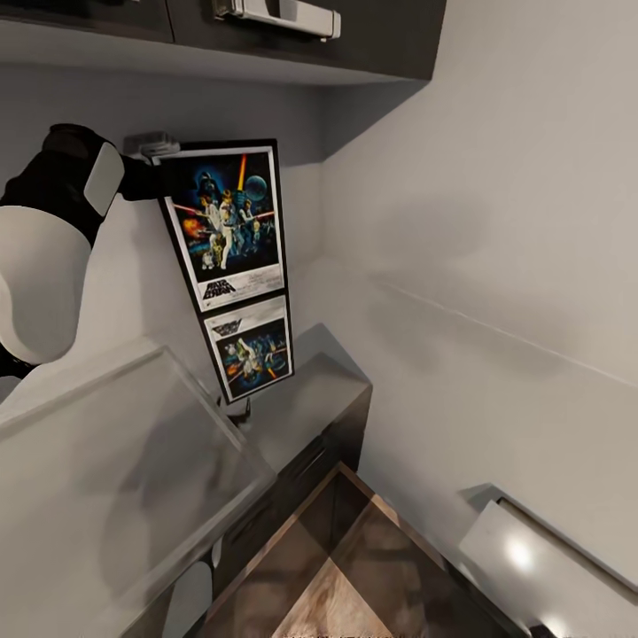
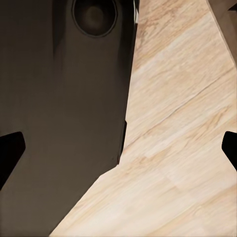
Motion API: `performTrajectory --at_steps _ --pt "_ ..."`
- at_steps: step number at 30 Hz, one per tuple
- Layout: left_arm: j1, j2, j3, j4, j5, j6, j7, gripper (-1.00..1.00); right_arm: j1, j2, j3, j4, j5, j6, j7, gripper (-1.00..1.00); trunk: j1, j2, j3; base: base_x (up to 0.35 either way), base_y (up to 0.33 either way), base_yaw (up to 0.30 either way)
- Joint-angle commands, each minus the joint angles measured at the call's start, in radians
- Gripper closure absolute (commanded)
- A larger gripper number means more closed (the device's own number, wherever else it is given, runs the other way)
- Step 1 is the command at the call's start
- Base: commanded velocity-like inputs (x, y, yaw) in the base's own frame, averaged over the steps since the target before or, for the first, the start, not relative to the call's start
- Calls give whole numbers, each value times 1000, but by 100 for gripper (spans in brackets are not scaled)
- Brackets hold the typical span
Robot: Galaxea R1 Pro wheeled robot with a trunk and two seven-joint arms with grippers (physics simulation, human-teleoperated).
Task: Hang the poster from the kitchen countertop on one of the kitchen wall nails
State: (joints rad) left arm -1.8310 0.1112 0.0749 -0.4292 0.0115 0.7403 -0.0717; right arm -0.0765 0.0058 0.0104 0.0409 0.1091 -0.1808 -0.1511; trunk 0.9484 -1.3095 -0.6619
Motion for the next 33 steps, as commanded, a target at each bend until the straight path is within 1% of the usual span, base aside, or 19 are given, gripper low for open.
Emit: performTrajectory --at_steps 1,15,20,33 --pt "-1 0 5 -1 1 5 -2 -100 -2 0 0 4 11 -5 -7 -100 0 0 -2 0 0 0" --pt "-1 2 5 -8 0 2 -2 -100 -2 0 0 4 11 -5 -7 -100 0 0 -20 0 0 0" --pt "-1 4 5 -9 0 -31 -2 -100 -2 0 0 5 11 -5 -7 -100 0 0 -27 0 0 0" --pt "-1 12 5 -11 0 -39 -2 -100 -2 0 0 4 11 -5 -7 -100 0 0 -43 0 0 0"
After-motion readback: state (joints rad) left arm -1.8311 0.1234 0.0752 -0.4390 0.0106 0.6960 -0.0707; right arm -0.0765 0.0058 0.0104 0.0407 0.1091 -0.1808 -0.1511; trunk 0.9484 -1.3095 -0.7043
